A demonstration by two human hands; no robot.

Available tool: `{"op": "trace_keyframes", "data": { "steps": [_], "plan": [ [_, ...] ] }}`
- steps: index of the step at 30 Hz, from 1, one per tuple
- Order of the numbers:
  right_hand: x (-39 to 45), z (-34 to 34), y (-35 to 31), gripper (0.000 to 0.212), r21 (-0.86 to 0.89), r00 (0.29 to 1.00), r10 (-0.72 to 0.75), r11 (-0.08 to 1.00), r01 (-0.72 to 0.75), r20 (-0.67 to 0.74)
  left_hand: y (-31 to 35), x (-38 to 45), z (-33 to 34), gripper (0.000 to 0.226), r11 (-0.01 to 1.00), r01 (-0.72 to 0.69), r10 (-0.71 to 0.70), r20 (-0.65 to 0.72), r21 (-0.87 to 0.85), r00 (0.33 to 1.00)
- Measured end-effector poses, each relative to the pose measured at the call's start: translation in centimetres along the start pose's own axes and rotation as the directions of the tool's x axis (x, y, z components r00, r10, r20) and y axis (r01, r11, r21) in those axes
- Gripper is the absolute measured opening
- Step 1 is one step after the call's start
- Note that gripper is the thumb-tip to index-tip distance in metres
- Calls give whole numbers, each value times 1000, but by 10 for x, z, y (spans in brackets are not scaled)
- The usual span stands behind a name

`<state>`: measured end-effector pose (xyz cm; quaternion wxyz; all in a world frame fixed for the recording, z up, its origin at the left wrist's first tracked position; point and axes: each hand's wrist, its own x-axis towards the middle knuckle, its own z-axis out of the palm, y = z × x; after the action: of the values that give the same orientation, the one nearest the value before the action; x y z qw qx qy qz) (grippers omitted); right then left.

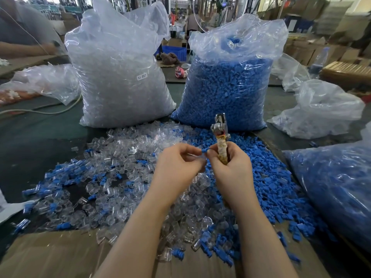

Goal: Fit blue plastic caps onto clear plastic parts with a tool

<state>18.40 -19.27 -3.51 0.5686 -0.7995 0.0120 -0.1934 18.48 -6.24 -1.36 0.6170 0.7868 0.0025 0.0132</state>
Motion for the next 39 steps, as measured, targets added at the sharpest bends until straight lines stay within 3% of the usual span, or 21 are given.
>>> {"op": "trace_keyframes", "data": {
  "steps": [3, 5, 14, 22, 30, 39],
  "plan": [
    [0, -1, 1, 13, -2, 1000, -6, 1000, 6, -20, 5, -1, -2, 11, 948, 128, -109, 80, -290, 991],
    [0, -1, 1, 14, -1, 999, -18, 1000, 18, -27, 5, -1, -3, 11, 910, 164, -141, 88, -381, 986],
    [-1, 1, -1, 14, 26, 999, -45, 999, 45, -23, 3, -1, 2, 9, 868, 182, -193, 24, -462, 981],
    [-3, 3, 0, 14, -57, 998, -48, 997, 45, -49, 6, -3, 5, 11, 827, 150, -195, -27, -542, 980],
    [-4, 4, -1, 12, -74, 993, -68, 995, 61, -92, 10, -6, 9, 12, 893, 34, -97, -119, -449, 988],
    [-3, 2, -2, 5, -71, 999, -49, 996, 47, -20, 7, -6, 10, 17, 968, -89, 36, -222, -234, 974]
  ]
}}
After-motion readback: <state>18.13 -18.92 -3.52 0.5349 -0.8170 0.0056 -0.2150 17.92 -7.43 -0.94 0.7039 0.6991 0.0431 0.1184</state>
